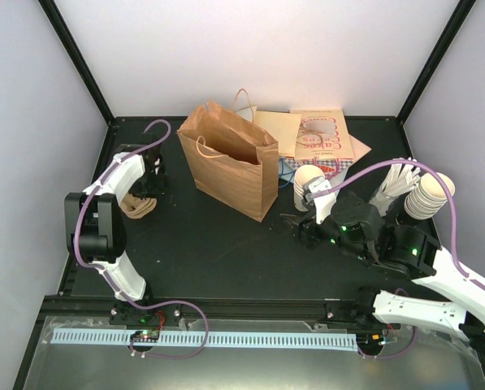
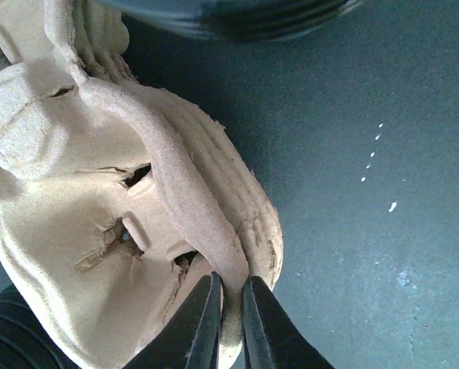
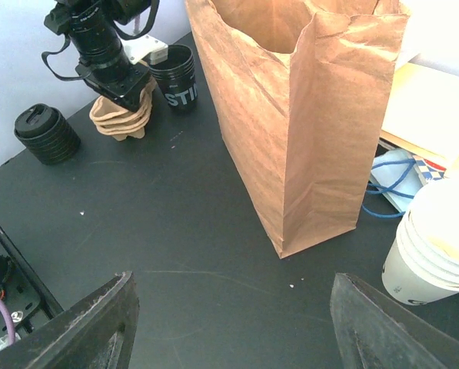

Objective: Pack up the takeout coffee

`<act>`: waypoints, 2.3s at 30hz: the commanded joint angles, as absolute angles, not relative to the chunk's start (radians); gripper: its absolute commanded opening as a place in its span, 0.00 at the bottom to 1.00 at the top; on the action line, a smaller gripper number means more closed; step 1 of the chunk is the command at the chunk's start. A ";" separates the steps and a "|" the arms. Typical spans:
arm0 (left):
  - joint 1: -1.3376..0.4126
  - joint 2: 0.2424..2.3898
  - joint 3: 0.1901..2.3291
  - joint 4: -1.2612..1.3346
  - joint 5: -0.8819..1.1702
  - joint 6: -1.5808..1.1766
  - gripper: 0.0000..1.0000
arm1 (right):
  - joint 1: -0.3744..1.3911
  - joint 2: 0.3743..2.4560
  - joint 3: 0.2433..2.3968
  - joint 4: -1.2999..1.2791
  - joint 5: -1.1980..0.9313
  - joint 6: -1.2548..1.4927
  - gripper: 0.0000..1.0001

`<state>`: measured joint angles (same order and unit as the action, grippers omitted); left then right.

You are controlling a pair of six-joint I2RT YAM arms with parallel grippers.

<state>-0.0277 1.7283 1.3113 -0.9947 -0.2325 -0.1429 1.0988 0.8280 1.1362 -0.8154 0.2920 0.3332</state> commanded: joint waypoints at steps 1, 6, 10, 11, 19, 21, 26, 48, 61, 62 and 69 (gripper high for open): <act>-0.028 1.740 1.306 -0.985 -0.274 -0.152 0.11 | 1.097 0.812 1.140 -0.821 0.298 0.346 0.71; -0.047 1.770 1.308 -0.998 -0.338 -0.160 0.17 | 1.097 0.812 1.142 -0.819 0.297 0.348 0.71; -0.054 1.800 1.311 -1.014 -0.361 -0.161 0.20 | 1.097 0.809 1.144 -0.821 0.296 0.351 0.71; -0.055 1.802 1.312 -1.015 -0.363 -0.162 0.22 | 1.097 0.808 1.144 -0.821 0.295 0.350 0.71; -0.055 1.829 1.327 -1.028 -0.360 -0.156 0.23 | 1.096 0.798 1.146 -0.825 0.288 0.354 0.71; -0.057 1.829 1.331 -1.038 -0.362 -0.156 0.11 | 1.097 0.798 1.146 -0.825 0.287 0.354 0.71; -0.074 1.758 1.323 -1.076 -0.432 -0.174 0.05 | 1.097 0.798 1.143 -0.828 0.288 0.356 0.71; -0.220 1.460 1.406 -1.271 -0.584 -0.280 0.02 | 1.097 0.823 1.121 -0.786 0.272 0.361 0.71; -0.728 1.183 1.102 -1.295 -0.219 -0.641 0.05 | 1.097 0.824 1.125 -0.772 0.293 0.355 0.71; -0.772 1.174 1.089 -1.269 -0.191 -0.680 0.05 | 1.097 0.828 1.122 -0.768 0.290 0.354 0.71; -1.027 1.336 1.072 -1.063 -0.123 -0.816 0.05 | 1.097 0.845 1.119 -0.747 0.274 0.360 0.71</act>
<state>-0.9421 1.2201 1.0523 -1.2003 -0.1844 -0.6941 1.0988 0.8436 1.1194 -0.7845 0.2764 0.3576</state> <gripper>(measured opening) 0.055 0.710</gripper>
